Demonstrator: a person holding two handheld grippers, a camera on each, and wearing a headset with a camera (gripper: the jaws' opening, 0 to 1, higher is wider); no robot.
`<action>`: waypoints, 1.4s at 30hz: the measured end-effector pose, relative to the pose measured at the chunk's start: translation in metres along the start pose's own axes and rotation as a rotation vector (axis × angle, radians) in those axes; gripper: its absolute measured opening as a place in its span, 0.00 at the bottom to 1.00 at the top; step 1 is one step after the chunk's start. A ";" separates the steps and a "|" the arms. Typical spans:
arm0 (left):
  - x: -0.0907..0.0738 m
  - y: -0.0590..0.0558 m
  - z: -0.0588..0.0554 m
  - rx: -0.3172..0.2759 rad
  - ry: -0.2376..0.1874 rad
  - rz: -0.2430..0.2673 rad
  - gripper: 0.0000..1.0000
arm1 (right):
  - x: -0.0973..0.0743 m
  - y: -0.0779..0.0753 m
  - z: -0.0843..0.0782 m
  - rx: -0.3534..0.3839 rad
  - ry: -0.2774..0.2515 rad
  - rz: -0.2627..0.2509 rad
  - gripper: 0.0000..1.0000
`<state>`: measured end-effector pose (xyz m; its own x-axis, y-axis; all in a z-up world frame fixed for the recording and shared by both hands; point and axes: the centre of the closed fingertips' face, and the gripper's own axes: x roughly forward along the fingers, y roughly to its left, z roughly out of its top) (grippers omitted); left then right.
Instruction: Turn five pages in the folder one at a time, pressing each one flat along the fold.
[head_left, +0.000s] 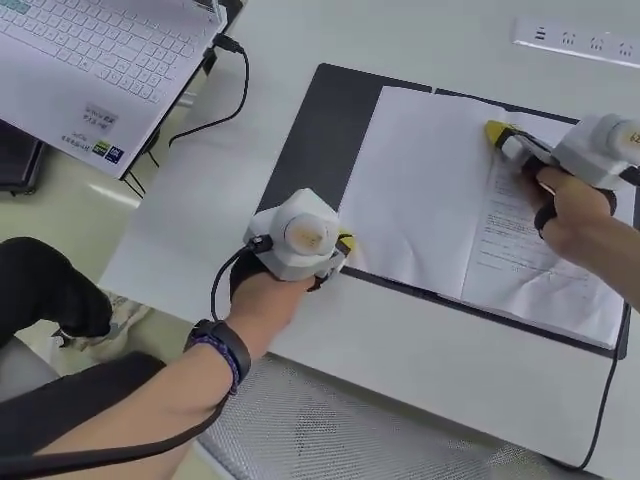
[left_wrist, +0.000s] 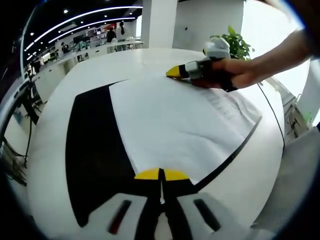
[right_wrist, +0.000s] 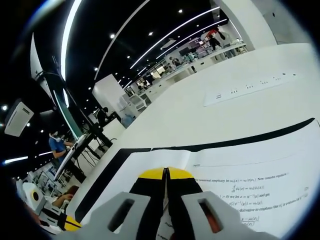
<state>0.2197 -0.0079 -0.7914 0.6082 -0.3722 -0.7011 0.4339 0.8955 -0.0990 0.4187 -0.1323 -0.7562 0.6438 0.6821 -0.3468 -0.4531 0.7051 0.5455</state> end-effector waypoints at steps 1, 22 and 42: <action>0.000 0.000 0.000 0.000 0.000 0.000 0.00 | 0.000 0.000 0.000 -0.001 0.002 0.003 0.00; 0.000 0.000 0.000 -0.050 -0.010 0.001 0.00 | -0.037 0.033 -0.047 -0.084 0.122 0.150 0.00; 0.002 -0.001 0.001 -0.039 -0.005 -0.011 0.00 | -0.073 0.056 -0.082 -0.067 0.150 0.204 0.00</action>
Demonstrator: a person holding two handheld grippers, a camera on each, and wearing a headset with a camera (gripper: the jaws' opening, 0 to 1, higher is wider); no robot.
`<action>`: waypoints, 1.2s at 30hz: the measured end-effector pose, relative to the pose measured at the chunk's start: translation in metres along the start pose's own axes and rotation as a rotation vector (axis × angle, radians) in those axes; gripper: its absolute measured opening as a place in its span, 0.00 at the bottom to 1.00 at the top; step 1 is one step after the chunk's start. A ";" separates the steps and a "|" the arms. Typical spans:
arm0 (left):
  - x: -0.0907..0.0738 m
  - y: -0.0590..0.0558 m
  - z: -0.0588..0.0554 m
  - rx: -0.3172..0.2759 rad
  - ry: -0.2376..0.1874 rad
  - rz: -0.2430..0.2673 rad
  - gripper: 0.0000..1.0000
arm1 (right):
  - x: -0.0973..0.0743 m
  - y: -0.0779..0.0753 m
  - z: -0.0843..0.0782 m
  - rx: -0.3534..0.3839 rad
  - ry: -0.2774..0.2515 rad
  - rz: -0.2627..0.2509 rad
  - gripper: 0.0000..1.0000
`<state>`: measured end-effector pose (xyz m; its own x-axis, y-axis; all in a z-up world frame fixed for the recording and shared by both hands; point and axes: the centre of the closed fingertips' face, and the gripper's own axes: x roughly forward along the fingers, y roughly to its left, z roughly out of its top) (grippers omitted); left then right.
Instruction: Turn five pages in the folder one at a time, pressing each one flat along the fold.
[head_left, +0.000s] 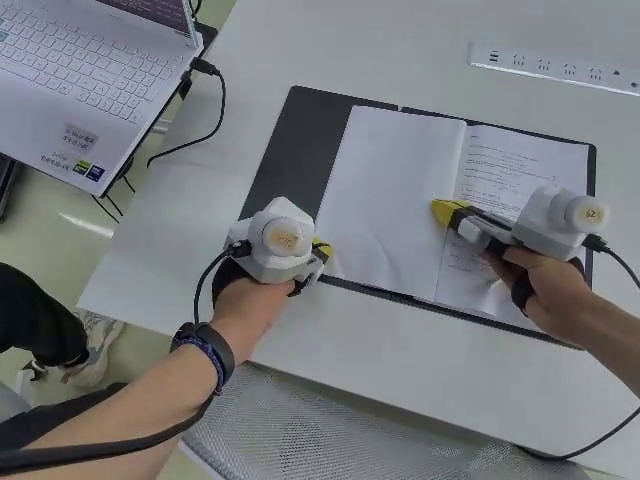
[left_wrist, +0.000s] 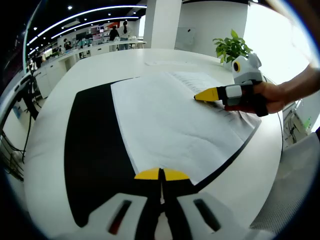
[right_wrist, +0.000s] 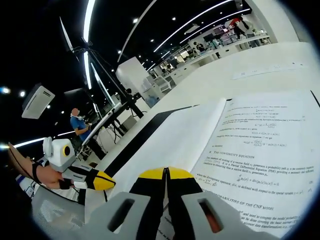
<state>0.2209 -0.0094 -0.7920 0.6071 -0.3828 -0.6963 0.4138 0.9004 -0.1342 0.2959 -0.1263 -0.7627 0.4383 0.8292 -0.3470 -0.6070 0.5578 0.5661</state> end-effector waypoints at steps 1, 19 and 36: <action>0.000 0.000 0.000 0.001 0.001 0.000 0.00 | -0.002 0.003 -0.003 -0.003 0.005 0.006 0.00; -0.001 -0.002 -0.001 0.006 0.002 0.001 0.00 | -0.022 0.038 -0.042 -0.009 0.076 0.073 0.00; -0.001 -0.001 -0.001 0.023 0.002 -0.008 0.00 | -0.040 0.060 -0.075 -0.003 0.142 0.126 0.00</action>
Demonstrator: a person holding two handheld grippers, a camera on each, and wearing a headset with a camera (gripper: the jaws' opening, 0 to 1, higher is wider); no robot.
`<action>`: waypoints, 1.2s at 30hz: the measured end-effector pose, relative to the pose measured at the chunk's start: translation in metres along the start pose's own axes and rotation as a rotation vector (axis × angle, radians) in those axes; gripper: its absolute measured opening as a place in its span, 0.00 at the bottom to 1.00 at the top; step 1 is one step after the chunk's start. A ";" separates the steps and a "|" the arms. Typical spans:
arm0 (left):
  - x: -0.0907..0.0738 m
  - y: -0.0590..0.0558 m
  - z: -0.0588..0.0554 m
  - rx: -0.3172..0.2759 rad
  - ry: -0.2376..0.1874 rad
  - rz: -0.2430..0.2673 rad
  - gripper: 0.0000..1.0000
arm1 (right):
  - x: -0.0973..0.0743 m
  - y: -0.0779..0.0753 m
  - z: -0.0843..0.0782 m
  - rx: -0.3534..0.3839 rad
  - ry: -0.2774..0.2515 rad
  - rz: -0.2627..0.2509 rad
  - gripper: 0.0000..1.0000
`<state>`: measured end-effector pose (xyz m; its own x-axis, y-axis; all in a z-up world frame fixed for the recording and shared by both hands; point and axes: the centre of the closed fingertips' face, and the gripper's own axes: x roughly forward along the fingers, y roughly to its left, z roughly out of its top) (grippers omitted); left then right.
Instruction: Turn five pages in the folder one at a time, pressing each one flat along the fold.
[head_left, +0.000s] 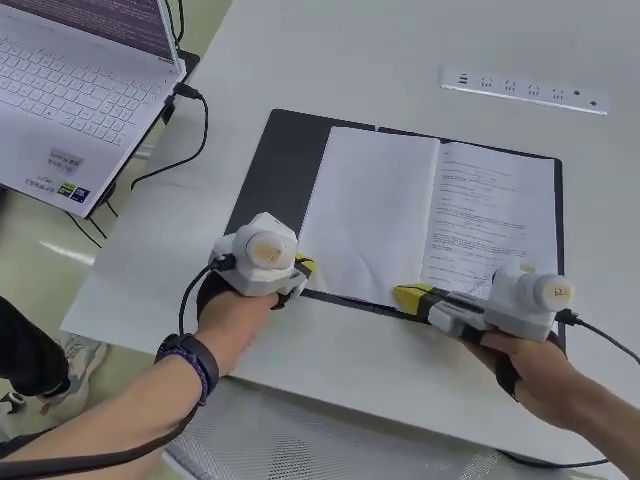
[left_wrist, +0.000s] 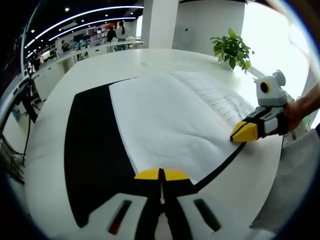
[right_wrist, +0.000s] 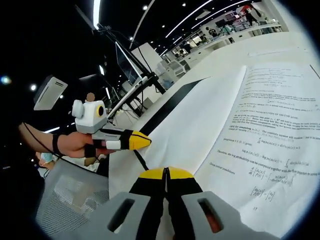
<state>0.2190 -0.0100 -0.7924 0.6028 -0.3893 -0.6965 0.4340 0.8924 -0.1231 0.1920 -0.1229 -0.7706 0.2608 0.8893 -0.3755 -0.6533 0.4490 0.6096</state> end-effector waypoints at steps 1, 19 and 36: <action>0.000 0.000 0.000 0.001 0.000 0.000 0.00 | 0.000 0.000 -0.001 -0.002 0.002 0.000 0.00; 0.001 0.002 0.001 -0.030 0.043 -0.015 0.00 | -0.001 -0.009 -0.006 0.055 0.017 -0.032 0.00; -0.020 -0.009 0.006 -0.076 0.045 -0.053 0.14 | -0.029 0.000 0.000 0.047 0.003 -0.070 0.16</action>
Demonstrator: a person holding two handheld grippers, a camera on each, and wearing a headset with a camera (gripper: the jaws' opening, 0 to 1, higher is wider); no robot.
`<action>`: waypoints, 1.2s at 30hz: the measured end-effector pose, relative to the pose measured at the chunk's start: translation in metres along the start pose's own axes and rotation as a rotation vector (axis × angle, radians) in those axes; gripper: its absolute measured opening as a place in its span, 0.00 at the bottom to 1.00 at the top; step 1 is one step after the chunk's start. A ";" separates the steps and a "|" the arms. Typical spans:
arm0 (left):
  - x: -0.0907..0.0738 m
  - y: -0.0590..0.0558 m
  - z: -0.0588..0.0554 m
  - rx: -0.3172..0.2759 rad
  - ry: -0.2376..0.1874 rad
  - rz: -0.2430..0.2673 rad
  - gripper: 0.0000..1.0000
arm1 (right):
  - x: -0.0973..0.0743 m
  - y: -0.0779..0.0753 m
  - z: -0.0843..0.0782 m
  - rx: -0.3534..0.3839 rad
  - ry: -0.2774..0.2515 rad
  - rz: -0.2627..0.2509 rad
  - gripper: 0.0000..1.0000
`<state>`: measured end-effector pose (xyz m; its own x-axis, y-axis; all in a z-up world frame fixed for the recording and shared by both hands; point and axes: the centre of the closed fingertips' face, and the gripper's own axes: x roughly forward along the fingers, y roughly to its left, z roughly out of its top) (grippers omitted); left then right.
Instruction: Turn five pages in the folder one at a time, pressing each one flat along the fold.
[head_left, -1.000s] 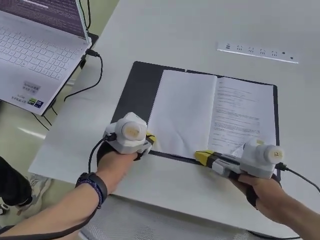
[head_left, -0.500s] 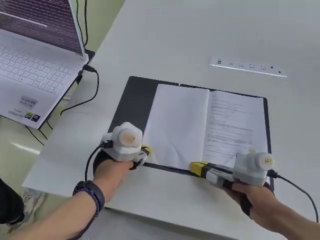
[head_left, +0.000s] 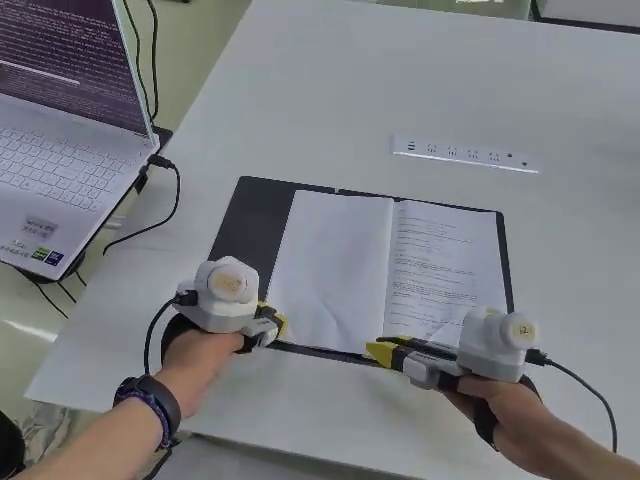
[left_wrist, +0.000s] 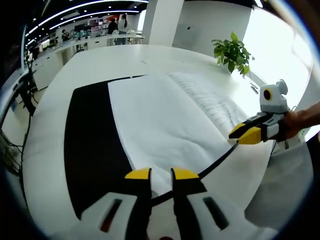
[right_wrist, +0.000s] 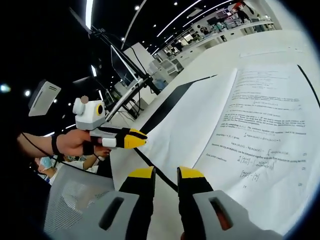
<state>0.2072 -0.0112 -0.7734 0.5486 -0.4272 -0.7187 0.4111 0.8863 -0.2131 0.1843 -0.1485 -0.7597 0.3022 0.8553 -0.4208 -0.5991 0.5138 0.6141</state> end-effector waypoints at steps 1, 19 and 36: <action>-0.002 0.000 0.000 -0.016 -0.004 0.001 0.14 | -0.002 0.000 0.002 -0.004 -0.007 -0.003 0.17; -0.034 -0.019 0.023 0.021 -0.057 0.010 0.24 | -0.038 -0.007 0.037 -0.105 -0.072 -0.076 0.27; -0.060 -0.029 0.044 0.063 -0.100 0.013 0.35 | -0.086 -0.015 0.055 -0.158 -0.122 -0.125 0.41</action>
<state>0.1947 -0.0192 -0.6947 0.6229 -0.4343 -0.6506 0.4468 0.8802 -0.1598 0.2075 -0.2264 -0.6960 0.4629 0.7921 -0.3979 -0.6572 0.6079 0.4455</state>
